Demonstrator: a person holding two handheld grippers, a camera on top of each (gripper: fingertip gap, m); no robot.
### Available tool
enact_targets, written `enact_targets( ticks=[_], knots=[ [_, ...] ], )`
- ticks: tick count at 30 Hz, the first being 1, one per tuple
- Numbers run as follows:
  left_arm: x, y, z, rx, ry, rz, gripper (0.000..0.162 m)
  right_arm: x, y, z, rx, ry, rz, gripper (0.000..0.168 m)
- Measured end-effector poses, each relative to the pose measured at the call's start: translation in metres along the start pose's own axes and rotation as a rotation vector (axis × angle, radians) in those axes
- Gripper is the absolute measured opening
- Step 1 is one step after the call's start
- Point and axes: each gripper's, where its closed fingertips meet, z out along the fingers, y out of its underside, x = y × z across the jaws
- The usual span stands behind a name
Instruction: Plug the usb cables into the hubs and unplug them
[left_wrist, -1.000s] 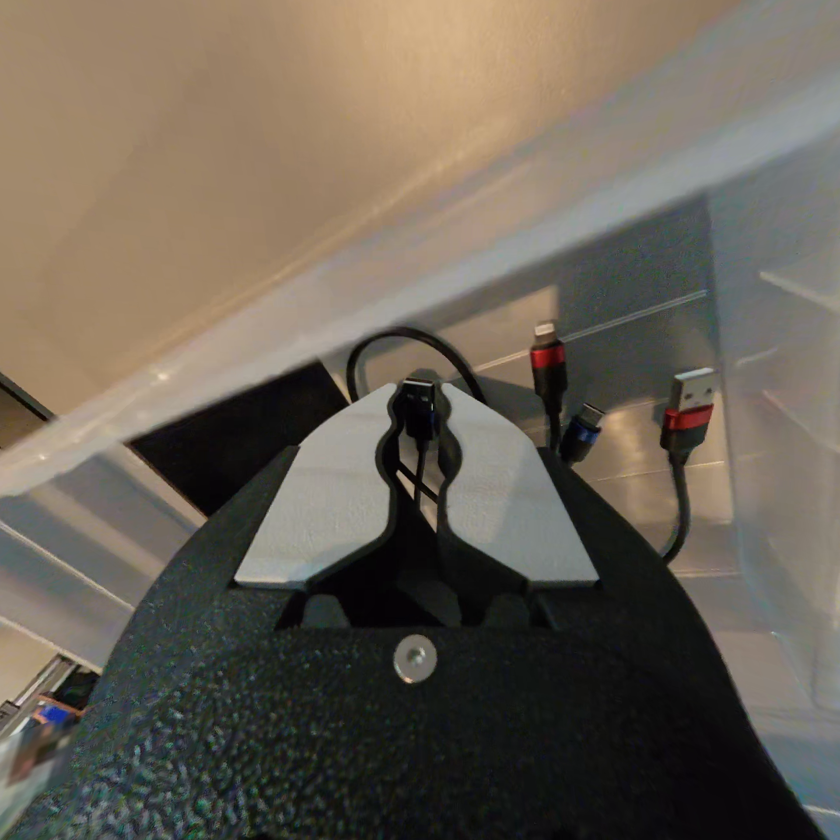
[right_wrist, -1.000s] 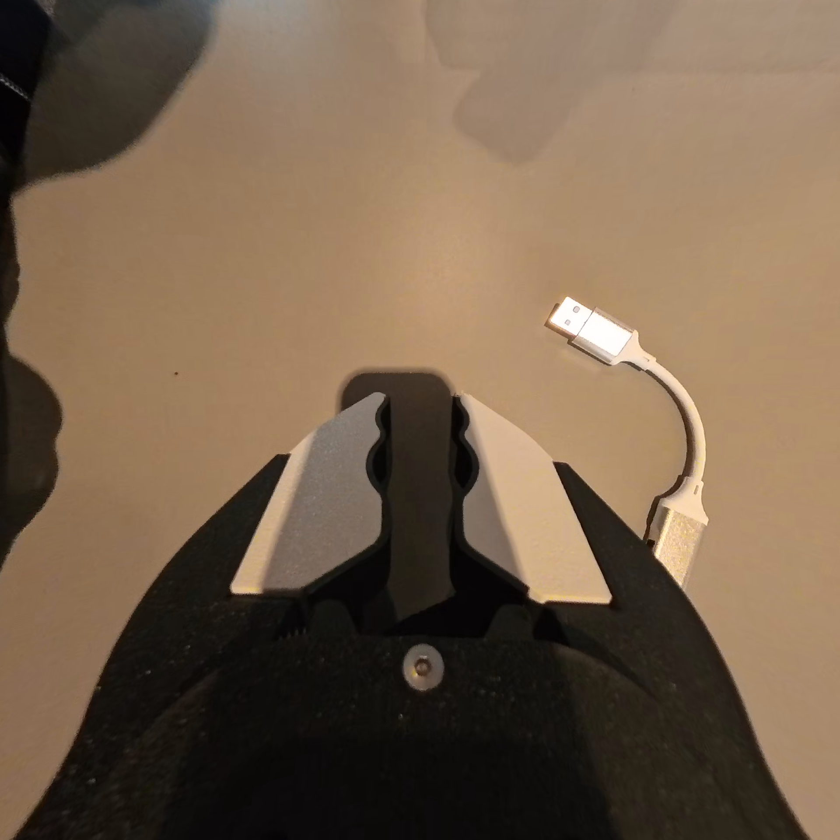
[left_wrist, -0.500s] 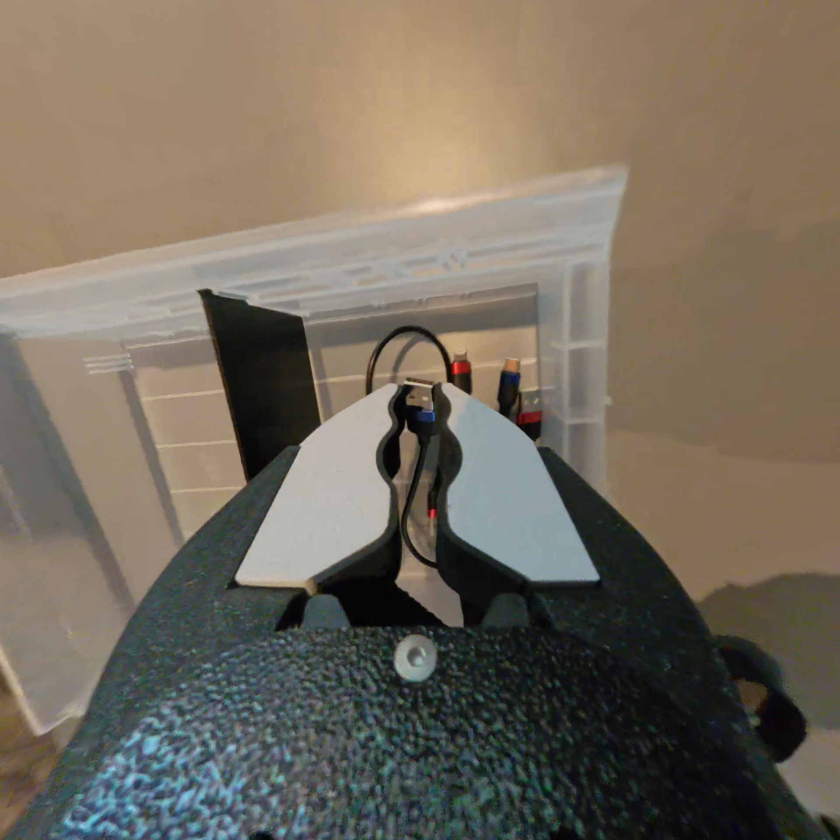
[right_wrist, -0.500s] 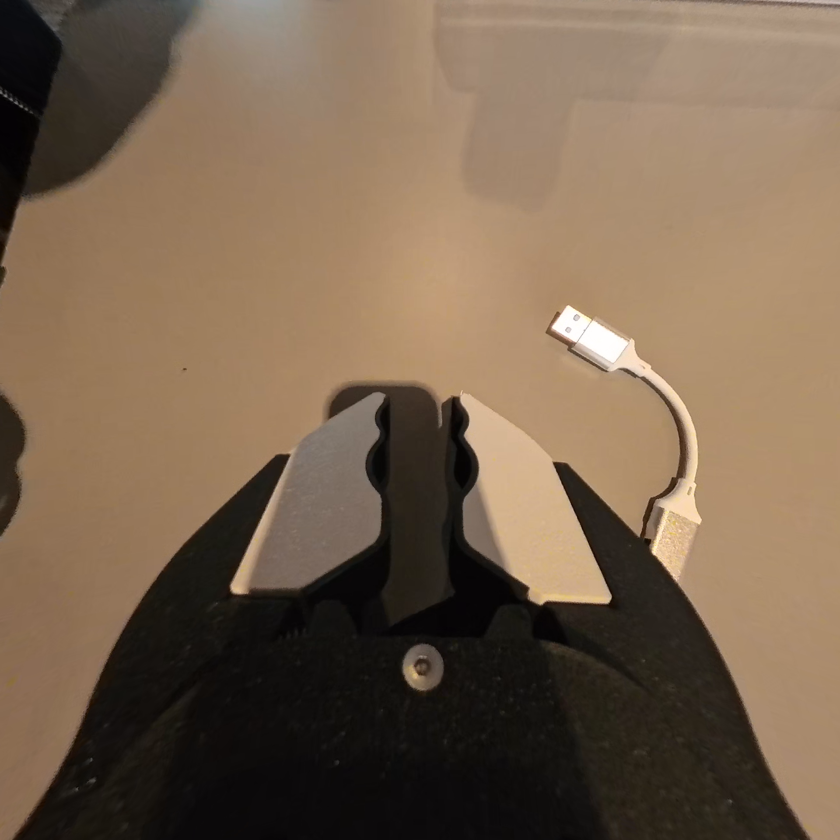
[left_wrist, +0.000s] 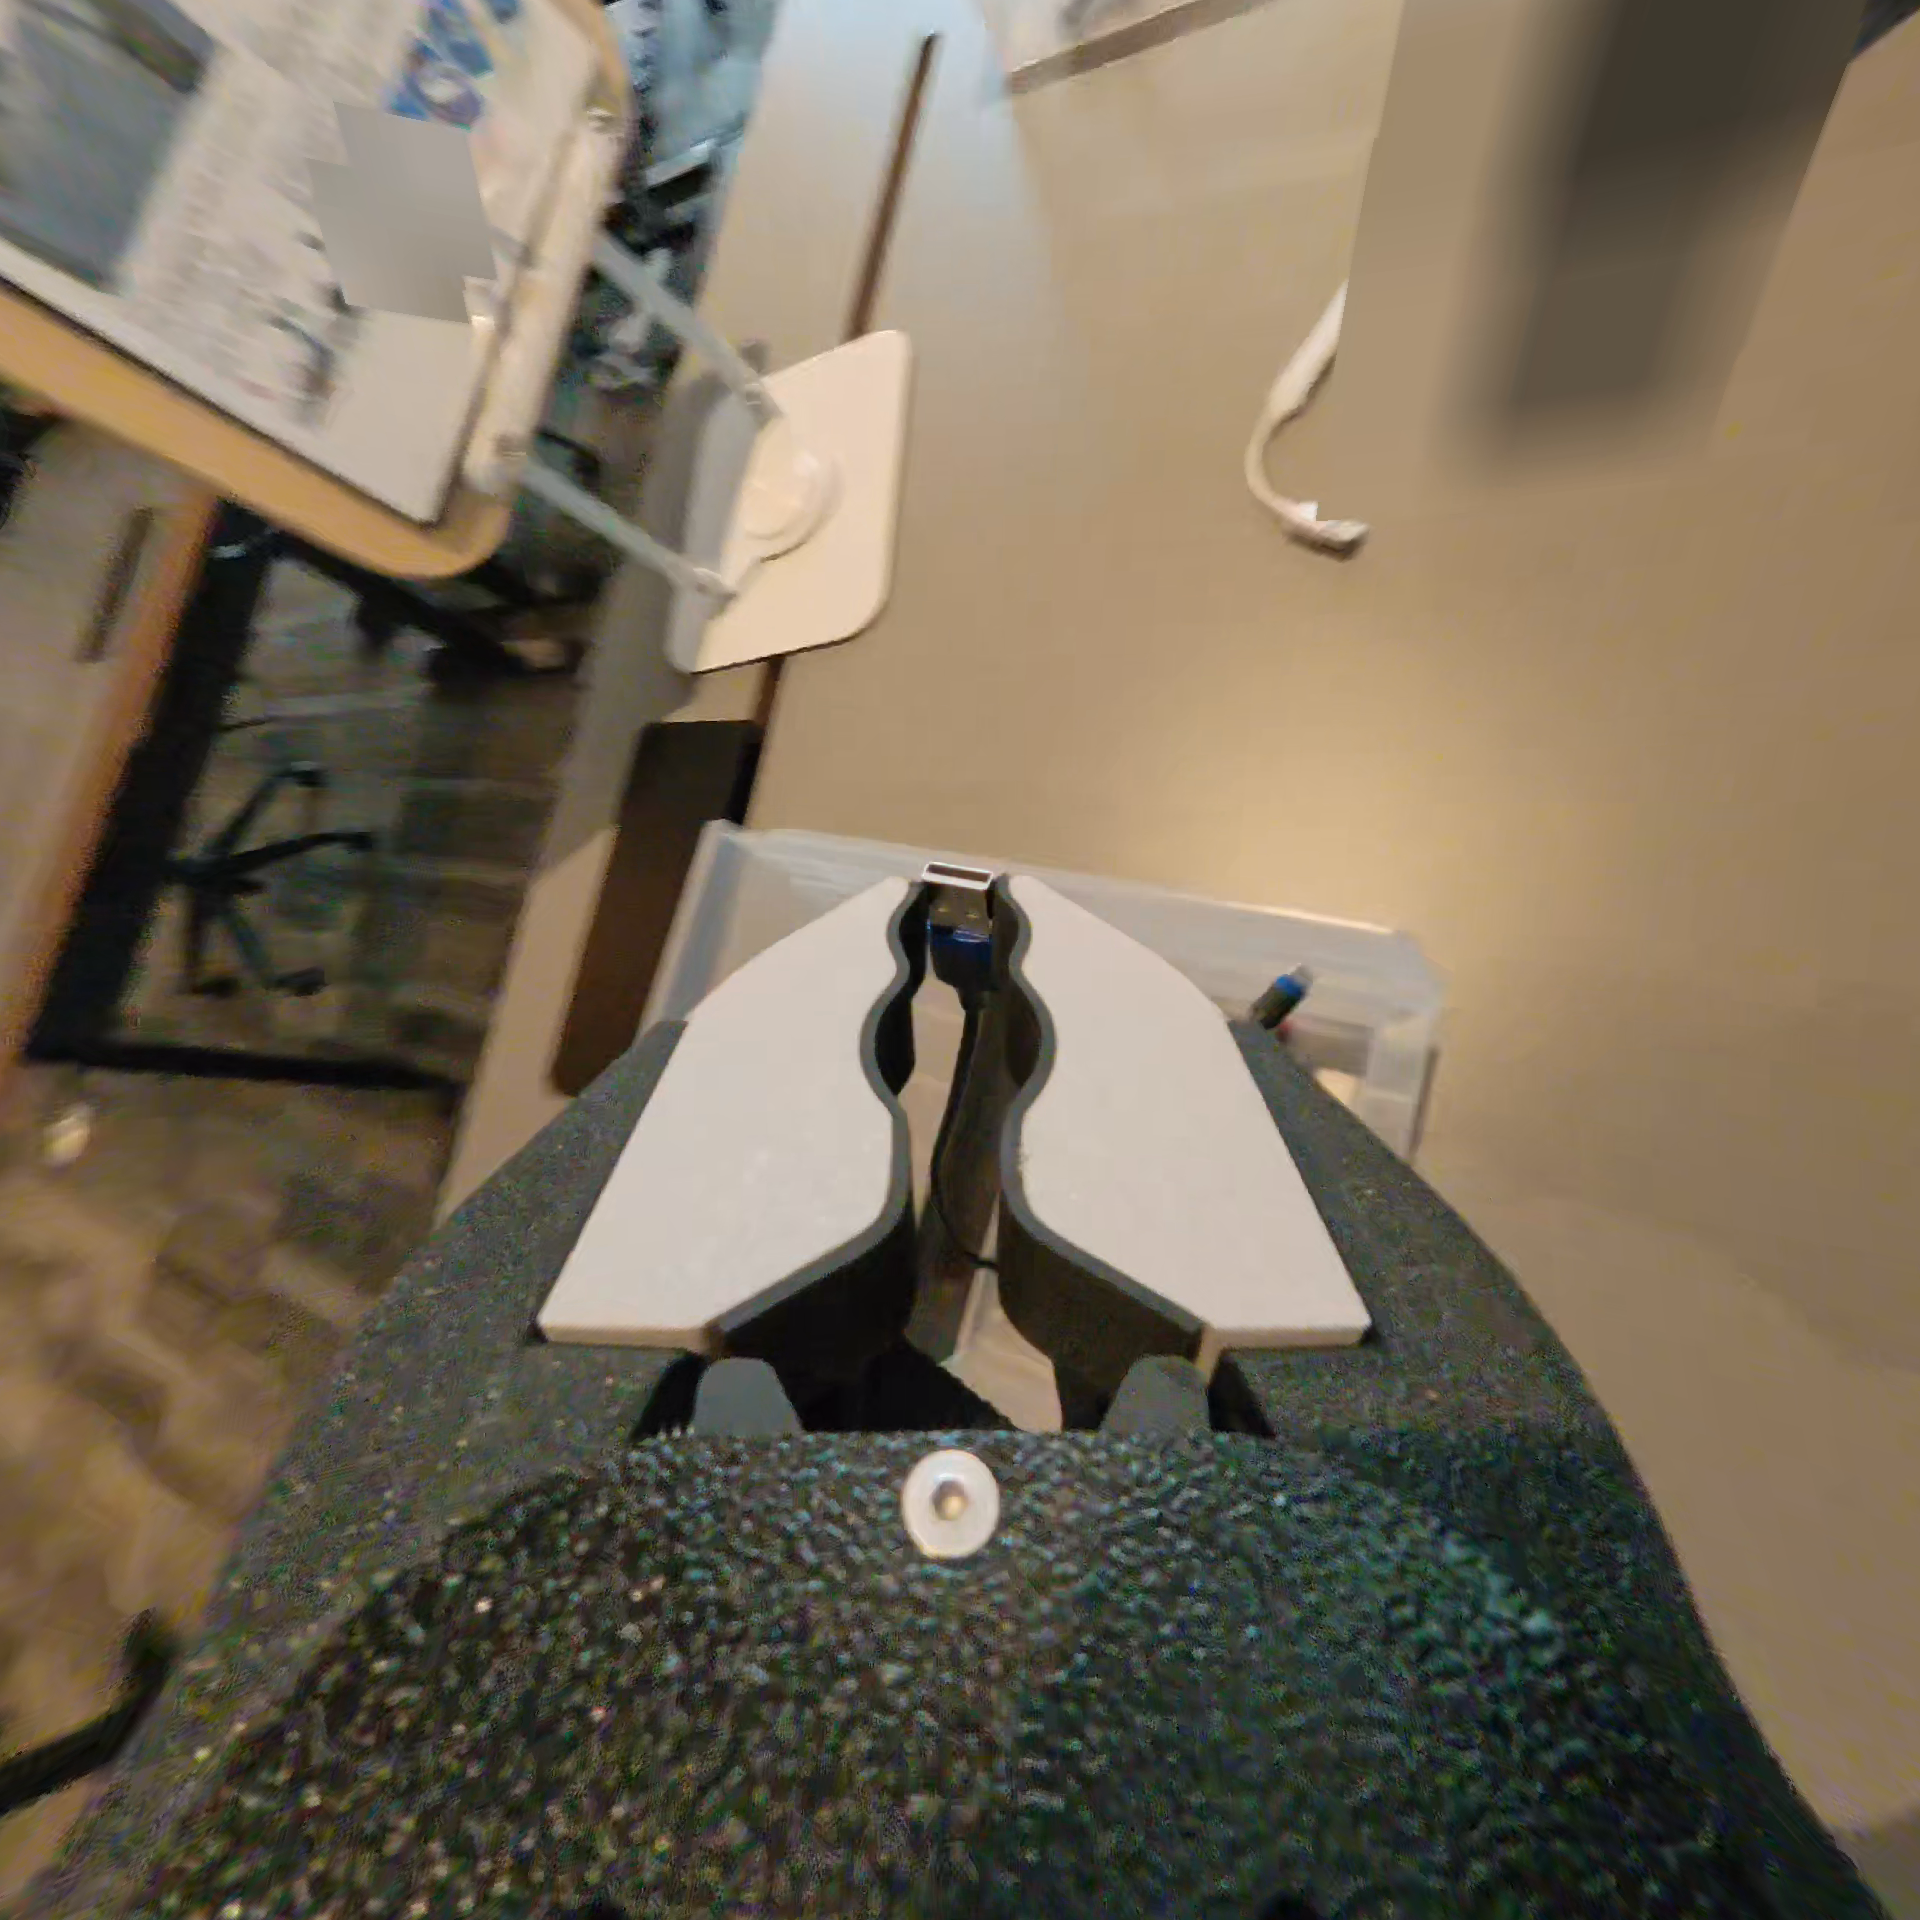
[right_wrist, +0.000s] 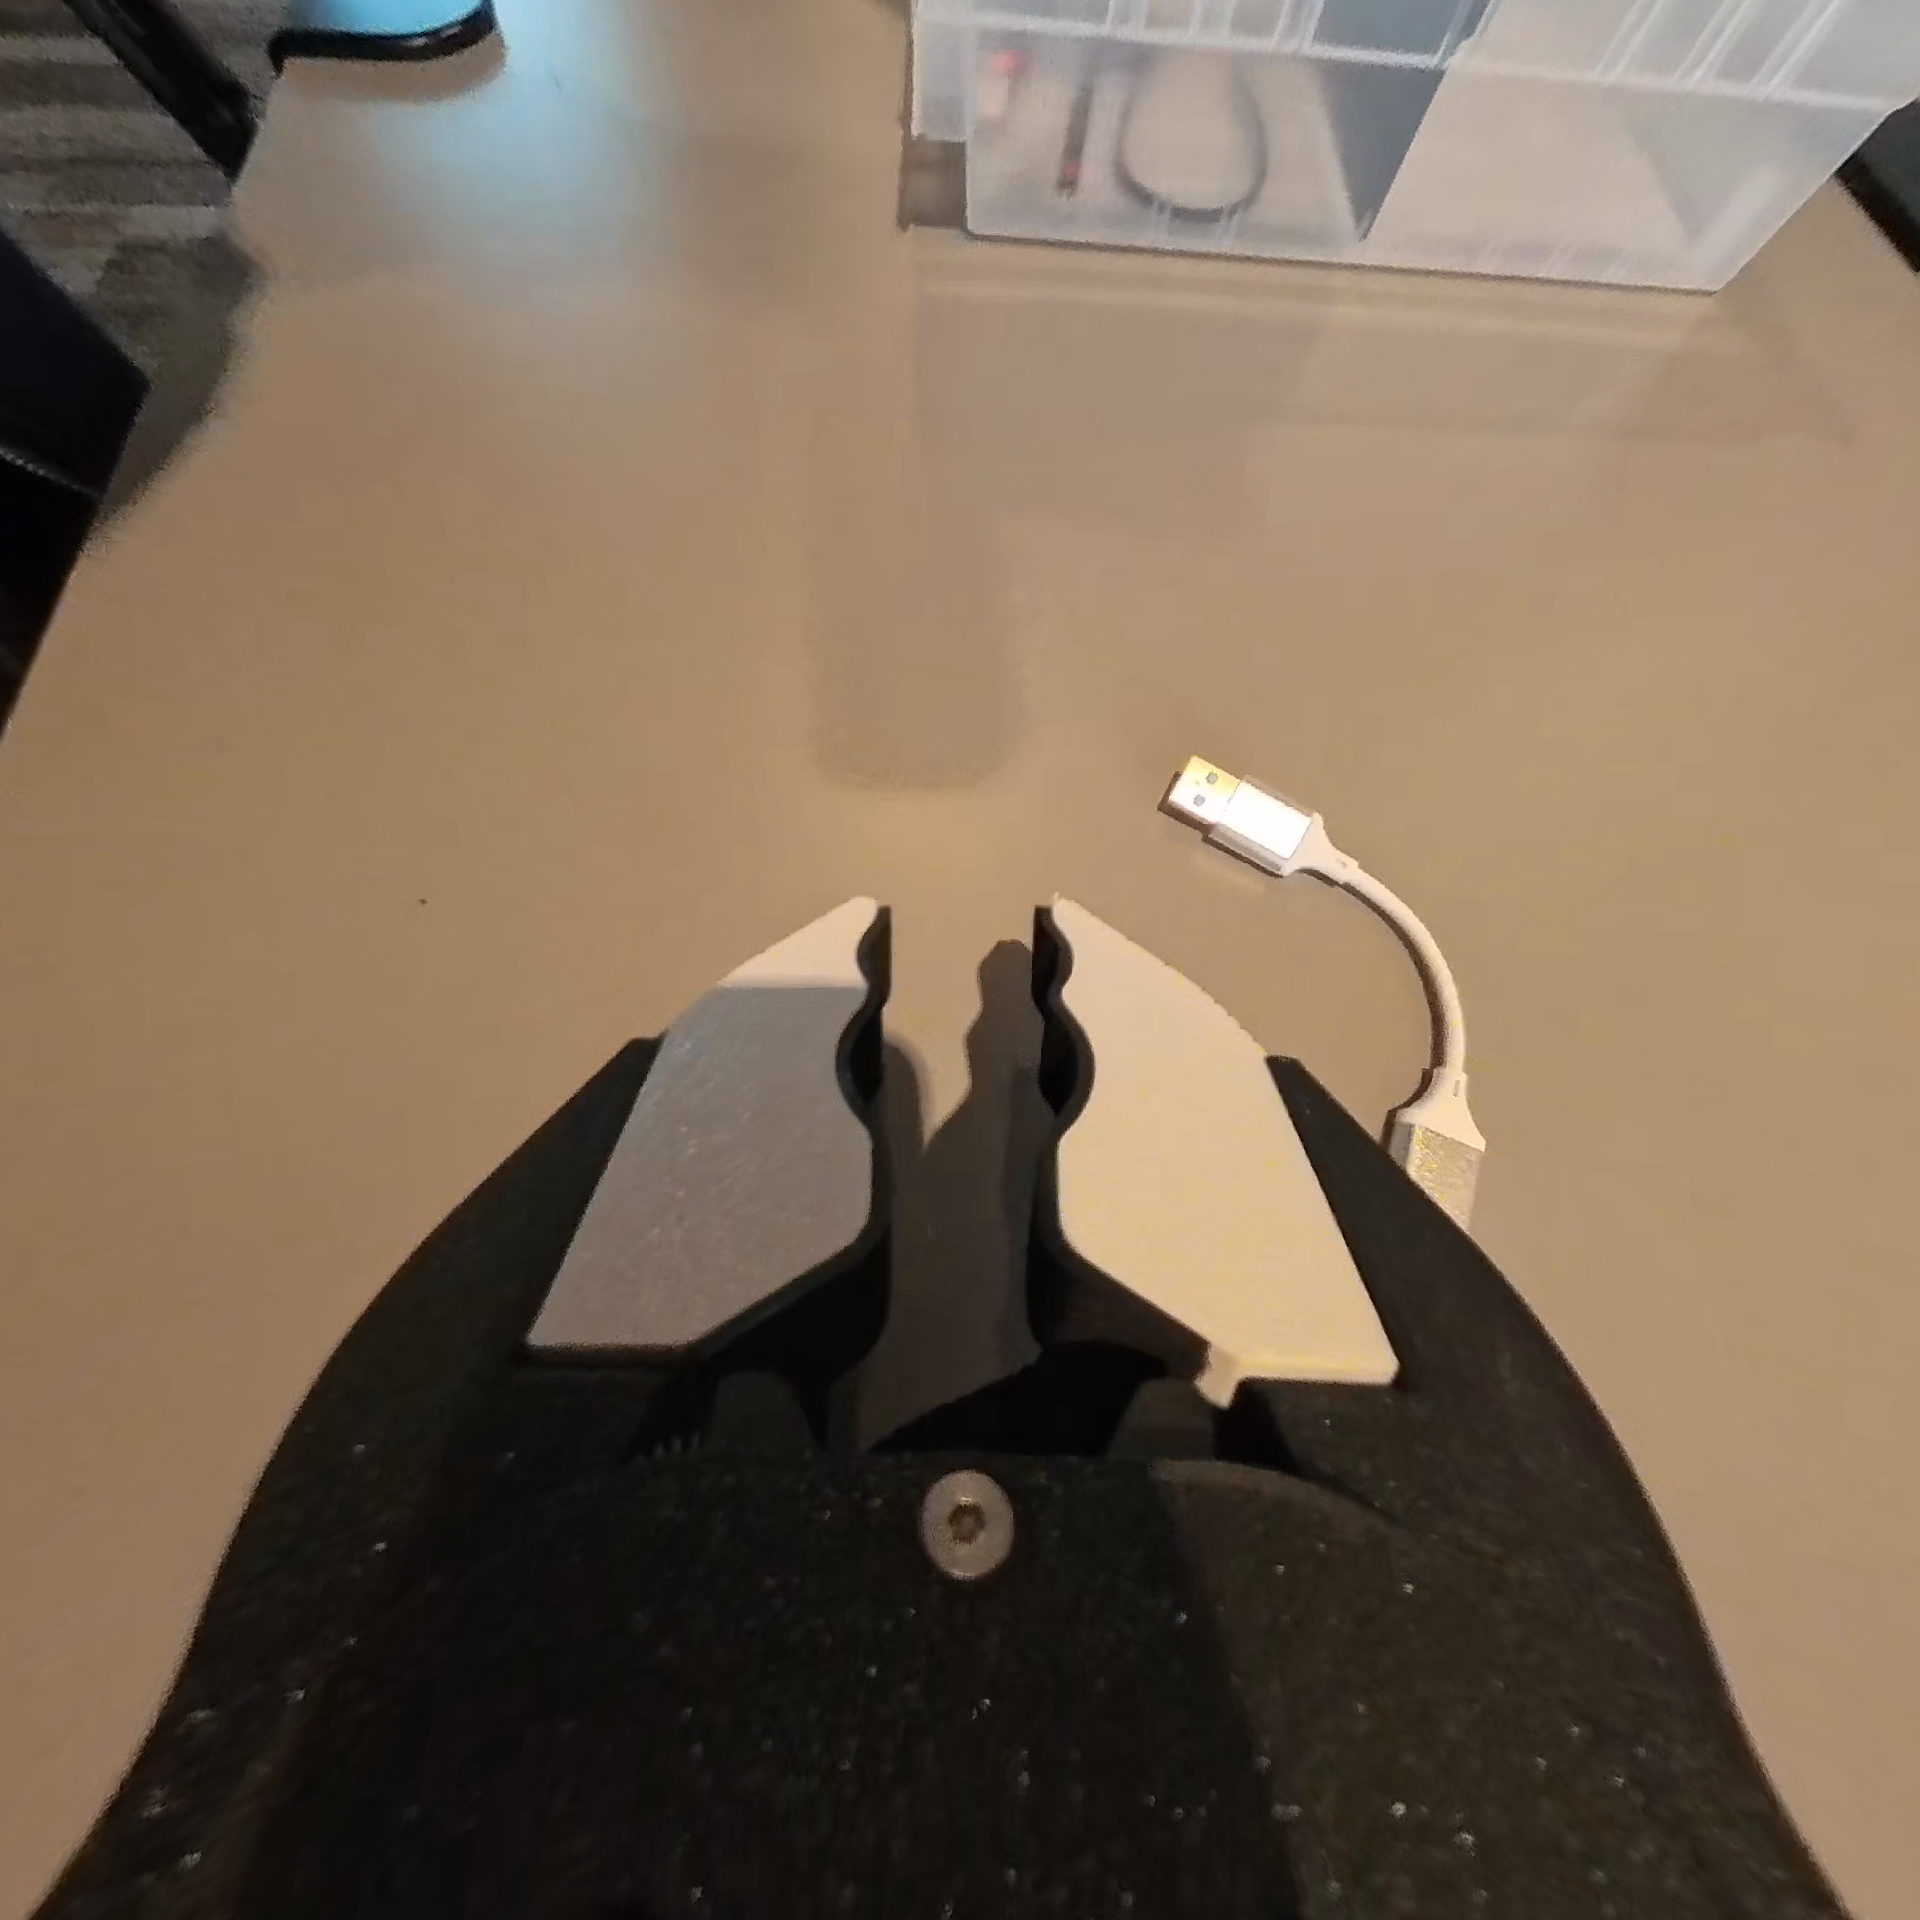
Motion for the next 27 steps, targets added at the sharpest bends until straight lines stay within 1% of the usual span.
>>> enact_targets(
  ticks=[4,7,9,13,15,16,18,22,24,27],
  knots=[
    [-0.032,-0.005,-0.028,-0.127,-0.239,0.057,0.012,0.000,-0.001,-0.005,0.016,0.026,-0.010,0.026],
    [-0.053,-0.011,-0.046,-0.221,-0.420,0.136,0.012,-0.003,-0.002,-0.008,0.024,0.038,-0.026,0.026],
    [-0.057,-0.016,-0.051,-0.285,-0.490,0.206,0.012,-0.005,-0.003,-0.010,0.030,0.044,-0.036,0.026],
    [-0.041,-0.028,-0.035,-0.357,-0.475,0.364,0.012,-0.008,-0.005,-0.013,0.043,0.052,-0.049,0.025],
    [-0.024,-0.033,-0.022,-0.320,-0.404,0.376,0.012,-0.008,-0.007,-0.014,0.048,0.056,-0.054,0.025],
    [-0.014,-0.030,-0.013,-0.321,-0.363,0.391,0.012,-0.008,-0.008,-0.015,0.050,0.059,-0.057,0.025],
    [-0.001,-0.013,-0.002,-0.388,-0.312,0.443,0.012,-0.009,-0.010,-0.015,0.057,0.060,-0.063,0.025],
    [0.018,0.018,0.011,-0.442,-0.254,0.484,0.012,-0.011,-0.012,-0.014,0.057,0.055,-0.072,0.025],
    [0.015,0.036,0.010,-0.491,-0.270,0.503,0.012,-0.012,-0.012,-0.013,0.055,0.053,-0.077,0.025],
    [0.002,0.049,0.001,-0.537,-0.344,0.535,0.012,-0.013,-0.013,-0.012,0.052,0.057,-0.086,0.025]
  ],
)
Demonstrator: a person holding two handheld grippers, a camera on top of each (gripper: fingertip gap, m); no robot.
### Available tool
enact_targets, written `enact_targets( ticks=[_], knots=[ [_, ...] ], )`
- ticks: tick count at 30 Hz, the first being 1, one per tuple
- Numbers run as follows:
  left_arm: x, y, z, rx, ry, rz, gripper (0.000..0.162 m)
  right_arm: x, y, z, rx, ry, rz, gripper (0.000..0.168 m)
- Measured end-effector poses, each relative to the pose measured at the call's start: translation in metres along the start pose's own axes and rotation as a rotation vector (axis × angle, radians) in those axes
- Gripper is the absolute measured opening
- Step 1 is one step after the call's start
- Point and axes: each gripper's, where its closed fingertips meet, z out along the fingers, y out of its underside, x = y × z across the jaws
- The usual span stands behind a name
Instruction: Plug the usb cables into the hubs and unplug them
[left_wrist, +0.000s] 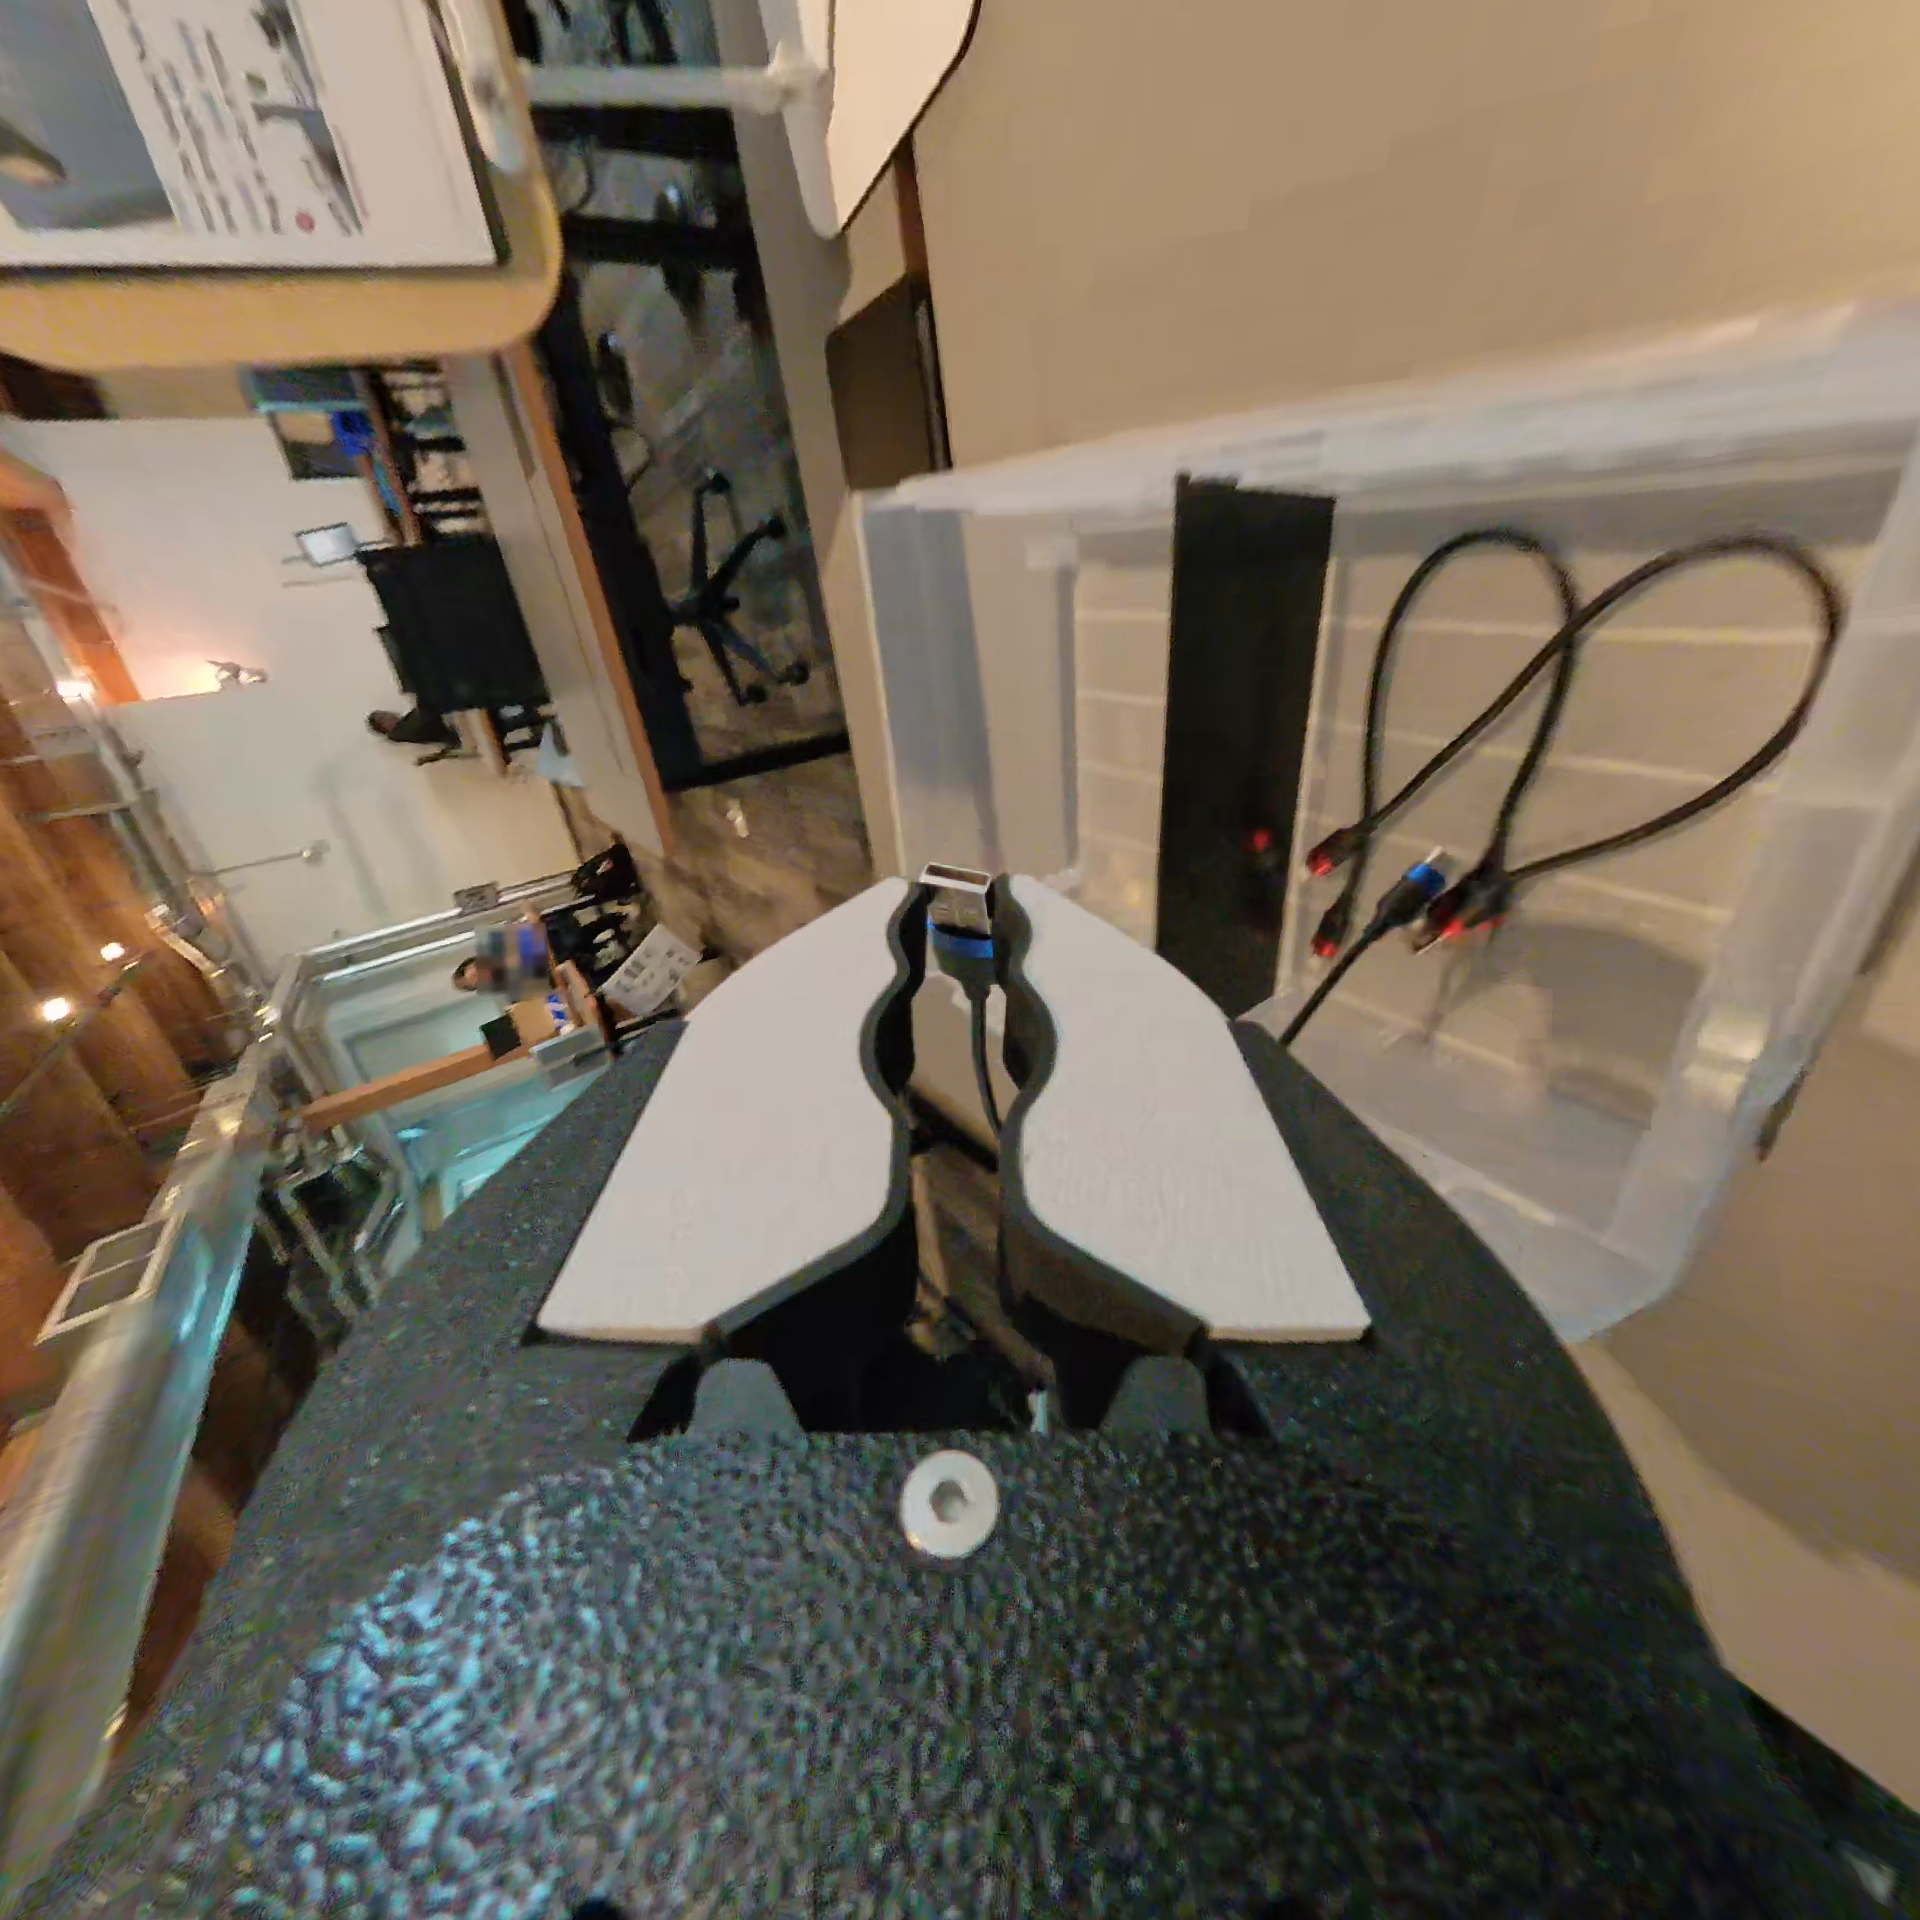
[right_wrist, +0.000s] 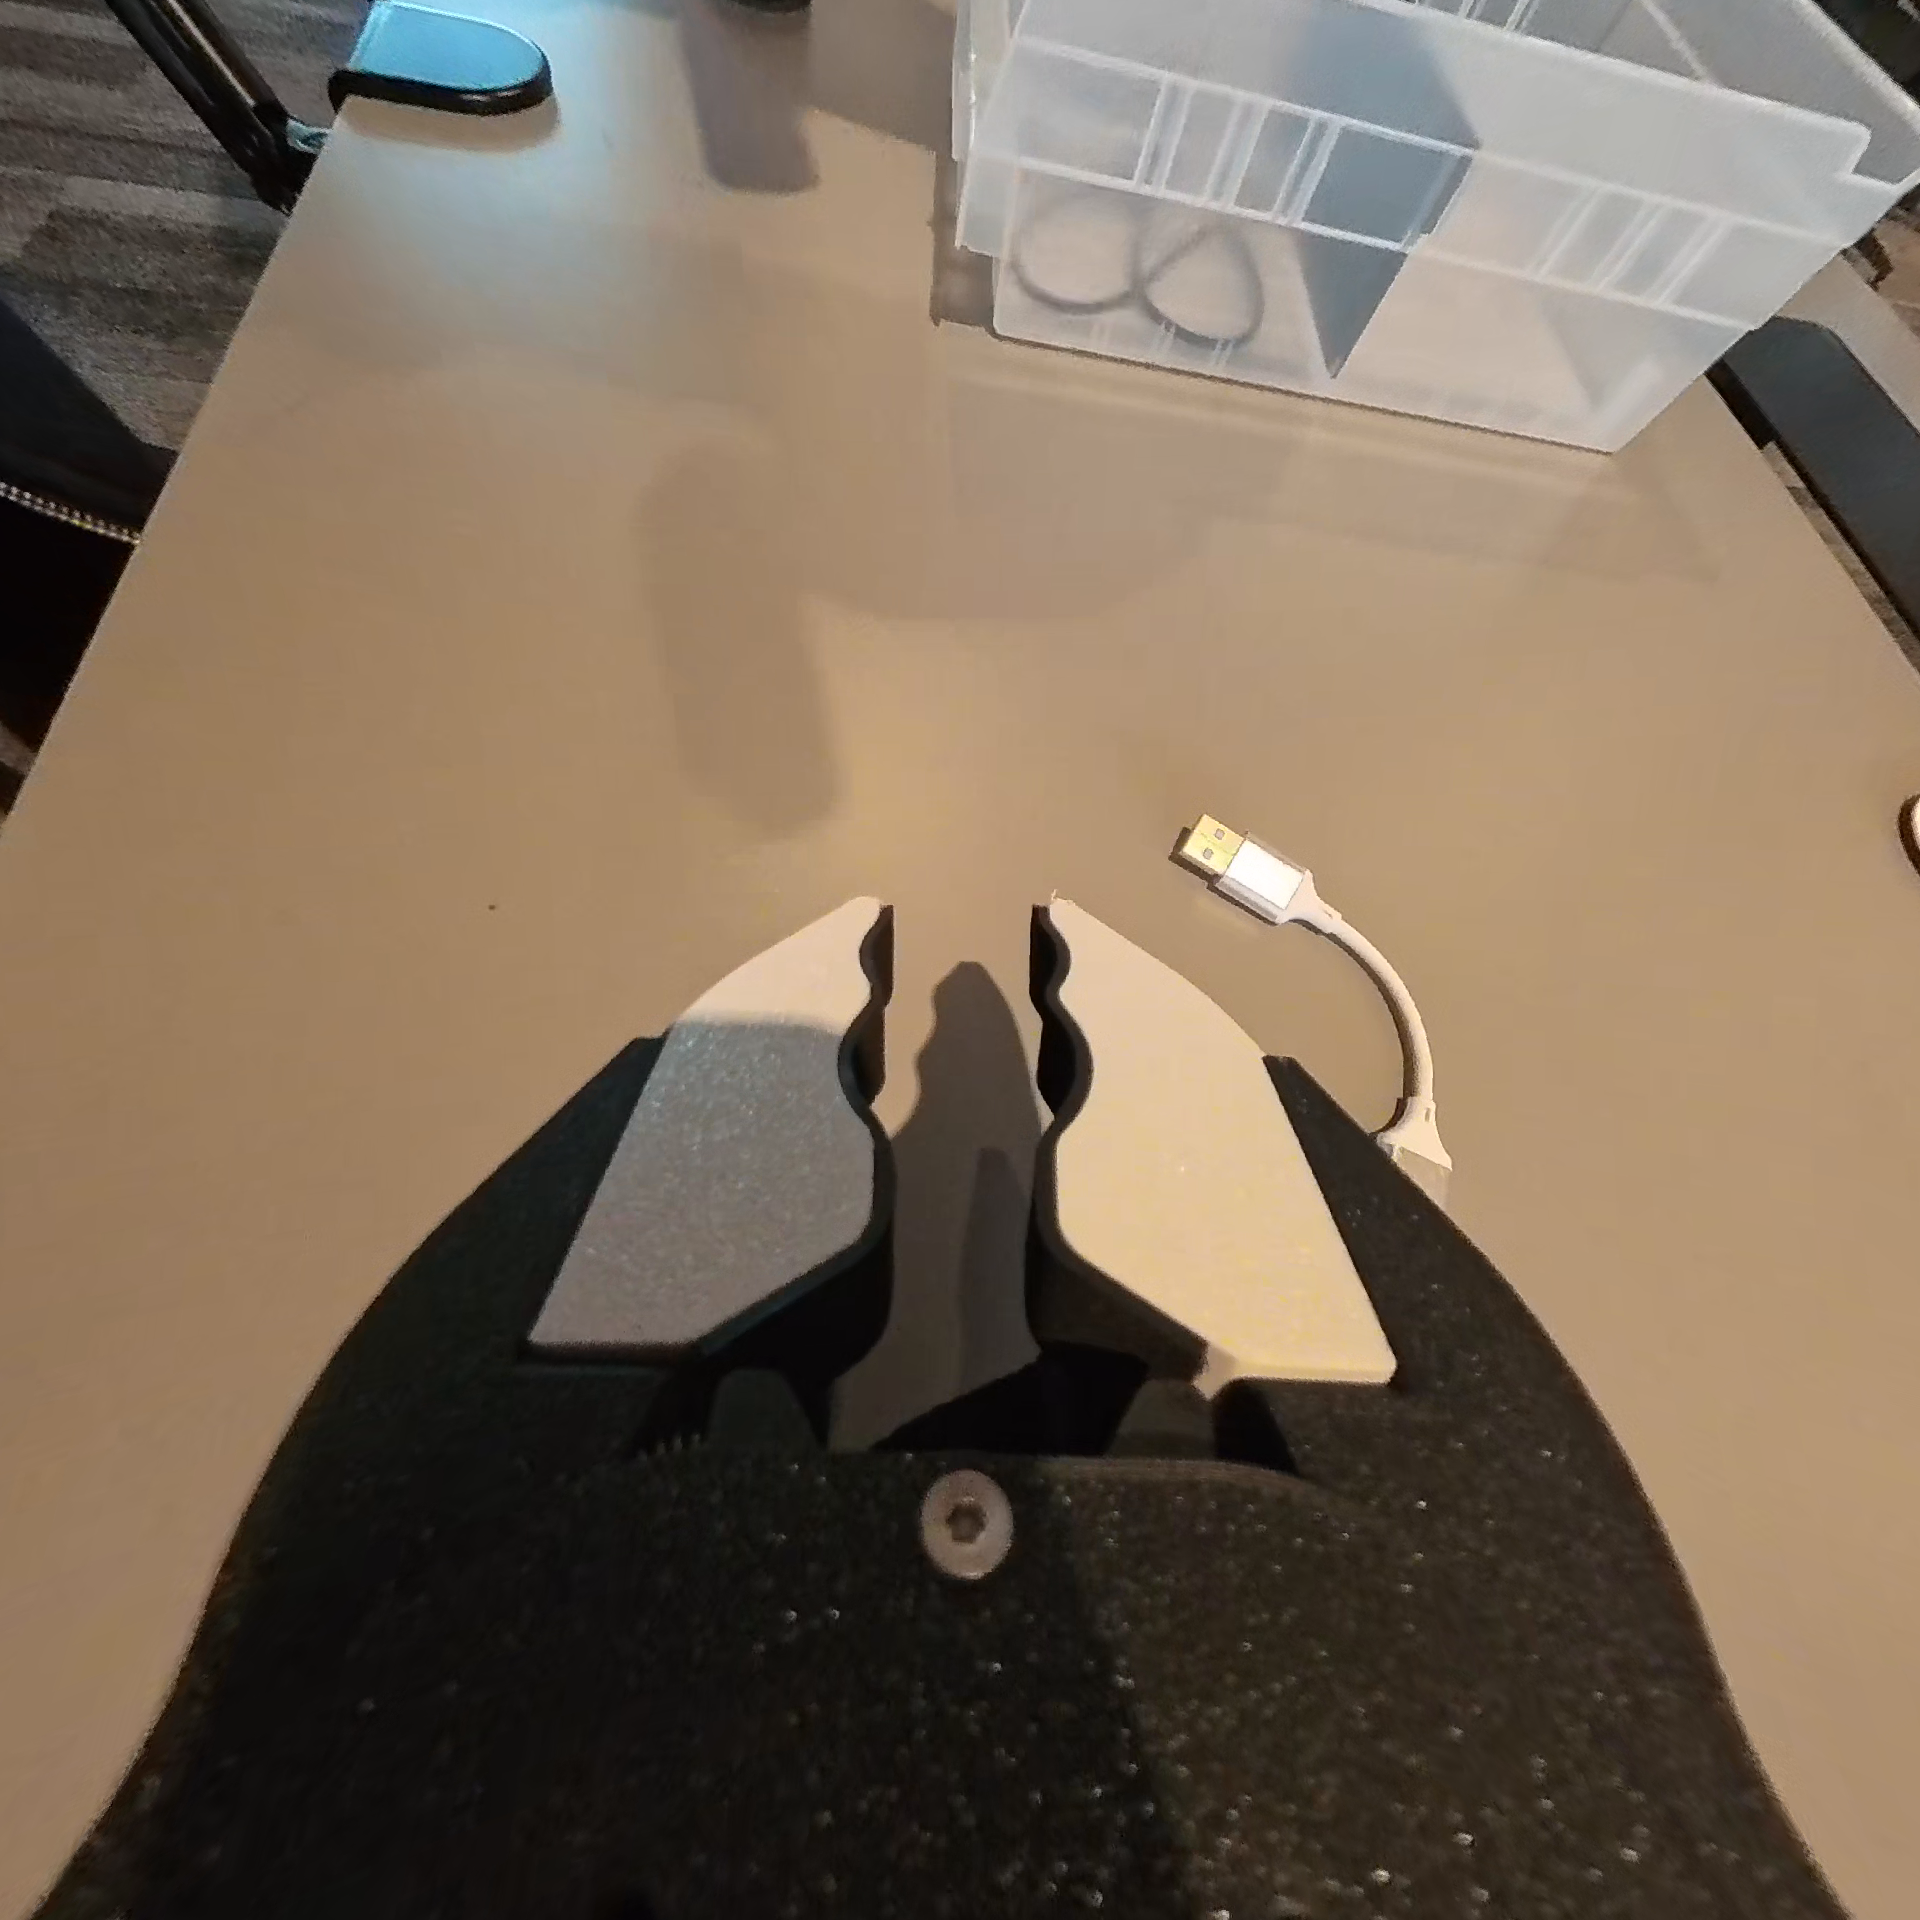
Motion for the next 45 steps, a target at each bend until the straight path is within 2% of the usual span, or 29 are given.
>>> enact_targets(
  ticks=[3,6,10,14,19,23,25,27,29,35,39,41,45],
  knots=[
    [-0.014,0.002,-0.007,-0.010,-0.063,0.007,0.012,0.001,-0.002,0.000,0.004,0.012,-0.009,0.025],
    [-0.042,-0.022,-0.027,0.093,-0.143,-0.086,0.012,0.005,-0.009,-0.002,0.032,0.030,-0.011,0.025],
    [-0.091,-0.075,-0.062,0.356,-0.264,-0.269,0.012,0.017,-0.026,-0.005,0.093,0.098,-0.030,0.026],
    [-0.125,-0.139,-0.094,0.657,-0.303,-0.416,0.011,0.029,-0.052,-0.017,0.177,0.145,-0.058,0.029],
    [-0.127,-0.221,-0.109,1.062,-0.224,-0.570,0.012,0.062,-0.084,-0.059,0.288,0.239,-0.067,0.030],
    [-0.095,-0.274,-0.097,1.334,-0.079,-0.641,0.012,0.084,-0.091,-0.097,0.392,0.299,-0.016,0.030],
    [-0.075,-0.292,-0.084,1.421,0.003,-0.679,0.012,0.090,-0.088,-0.111,0.465,0.305,0.031,0.030],
    [-0.056,-0.303,-0.065,1.441,0.071,-0.707,0.012,0.094,-0.078,-0.120,0.503,0.302,0.088,0.027],
    [-0.040,-0.306,-0.048,1.432,0.123,-0.735,0.012,0.102,-0.059,-0.121,0.434,0.325,0.117,0.026],
    [-0.010,-0.299,-0.011,1.312,0.261,-0.800,0.011,0.106,0.023,-0.102,0.005,0.359,0.083,0.026],
    [0.009,-0.305,0.014,1.182,0.372,-0.827,0.012,0.102,0.061,-0.085,-0.239,0.369,-0.044,0.028],
    [0.018,-0.308,0.028,1.109,0.393,-0.821,0.012,0.095,0.071,-0.077,-0.283,0.326,-0.053,0.028],
    [0.024,-0.311,0.036,1.092,0.429,-0.847,0.012,0.084,0.084,-0.070,-0.318,0.247,-0.062,0.028]
  ],
)
